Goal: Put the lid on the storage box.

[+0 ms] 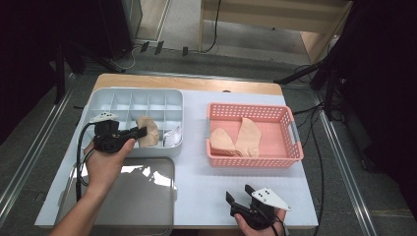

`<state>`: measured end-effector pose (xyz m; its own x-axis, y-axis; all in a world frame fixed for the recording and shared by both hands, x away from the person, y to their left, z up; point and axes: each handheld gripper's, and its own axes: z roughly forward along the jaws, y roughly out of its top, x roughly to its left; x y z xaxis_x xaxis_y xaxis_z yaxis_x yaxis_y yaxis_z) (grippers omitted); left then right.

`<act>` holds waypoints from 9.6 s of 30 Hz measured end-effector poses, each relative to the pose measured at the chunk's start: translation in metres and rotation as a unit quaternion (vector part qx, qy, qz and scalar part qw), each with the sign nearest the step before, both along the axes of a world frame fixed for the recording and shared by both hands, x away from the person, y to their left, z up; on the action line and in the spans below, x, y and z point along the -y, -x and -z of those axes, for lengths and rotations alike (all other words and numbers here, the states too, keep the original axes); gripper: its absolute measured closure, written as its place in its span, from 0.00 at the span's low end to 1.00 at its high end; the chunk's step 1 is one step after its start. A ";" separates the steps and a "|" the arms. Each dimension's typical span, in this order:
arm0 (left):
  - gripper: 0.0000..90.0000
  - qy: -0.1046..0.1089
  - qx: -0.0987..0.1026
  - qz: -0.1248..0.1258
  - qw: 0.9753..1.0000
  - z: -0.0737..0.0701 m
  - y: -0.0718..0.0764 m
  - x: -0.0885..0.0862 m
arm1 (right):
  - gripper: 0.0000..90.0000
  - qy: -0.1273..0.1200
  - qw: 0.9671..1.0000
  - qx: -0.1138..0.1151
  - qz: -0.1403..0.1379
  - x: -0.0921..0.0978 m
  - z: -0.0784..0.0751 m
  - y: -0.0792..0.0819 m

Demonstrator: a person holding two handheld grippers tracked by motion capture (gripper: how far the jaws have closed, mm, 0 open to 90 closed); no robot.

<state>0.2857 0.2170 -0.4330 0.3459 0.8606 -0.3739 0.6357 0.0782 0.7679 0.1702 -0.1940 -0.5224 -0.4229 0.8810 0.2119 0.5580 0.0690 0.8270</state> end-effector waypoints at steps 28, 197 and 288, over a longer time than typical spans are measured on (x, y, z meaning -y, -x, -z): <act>0.88 -0.030 -0.013 -0.012 0.999 0.022 -0.021 0.008 | 0.30 0.001 1.000 -0.003 -0.002 0.000 0.001 0.000; 0.00 -0.046 0.076 -0.037 0.995 0.059 0.096 -0.024 | 0.30 -0.008 1.000 0.012 0.019 0.011 -0.011 0.000; 0.00 -0.046 0.053 -0.033 0.997 0.079 0.104 -0.027 | 0.46 0.031 0.994 -0.106 0.023 -0.020 -0.064 -0.154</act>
